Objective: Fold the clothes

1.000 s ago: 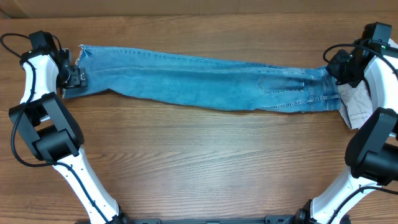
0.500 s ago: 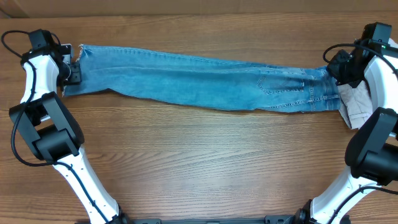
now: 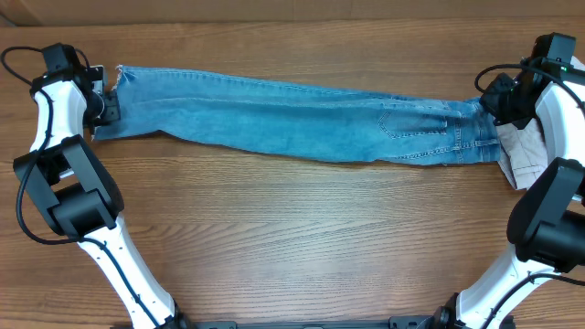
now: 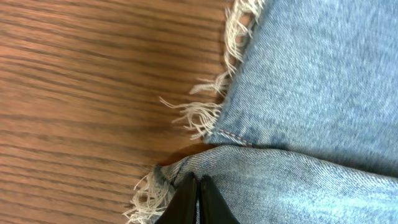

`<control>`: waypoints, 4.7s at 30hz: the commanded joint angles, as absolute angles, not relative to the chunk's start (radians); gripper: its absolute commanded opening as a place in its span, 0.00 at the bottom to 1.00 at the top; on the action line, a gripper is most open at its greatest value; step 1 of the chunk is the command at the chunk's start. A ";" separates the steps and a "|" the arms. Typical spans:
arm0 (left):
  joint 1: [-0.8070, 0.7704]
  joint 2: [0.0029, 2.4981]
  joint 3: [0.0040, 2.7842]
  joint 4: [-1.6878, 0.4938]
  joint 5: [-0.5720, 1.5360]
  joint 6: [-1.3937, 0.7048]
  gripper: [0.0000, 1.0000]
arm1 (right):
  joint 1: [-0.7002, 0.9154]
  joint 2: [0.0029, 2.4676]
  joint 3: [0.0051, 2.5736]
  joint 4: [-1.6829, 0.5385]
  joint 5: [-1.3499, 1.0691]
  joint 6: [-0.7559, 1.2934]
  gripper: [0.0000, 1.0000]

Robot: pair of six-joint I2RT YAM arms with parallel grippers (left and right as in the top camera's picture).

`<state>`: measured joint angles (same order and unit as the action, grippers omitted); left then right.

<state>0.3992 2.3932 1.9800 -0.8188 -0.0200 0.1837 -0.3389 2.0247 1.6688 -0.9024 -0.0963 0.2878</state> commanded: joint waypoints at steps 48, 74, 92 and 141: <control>0.300 2.351 2.013 -0.739 -0.063 -0.058 1.00 | -0.348 2.025 1.701 -0.843 -0.034 0.397 0.04; 0.284 2.522 1.956 -0.640 0.128 -0.015 0.98 | -0.348 2.025 1.701 -0.866 -0.034 0.397 0.06; 0.337 2.455 1.963 -0.904 0.015 -0.211 0.04 | -0.348 2.025 1.701 -0.886 -0.034 0.393 0.06; 0.528 2.001 1.958 -1.358 -0.070 -0.284 1.00 | -0.348 2.011 1.668 -1.012 -0.159 0.126 0.49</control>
<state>0.5365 1.9427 1.9602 -1.3380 -0.0933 -0.3035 -0.3470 2.0247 1.6756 -1.0080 -0.1722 0.1326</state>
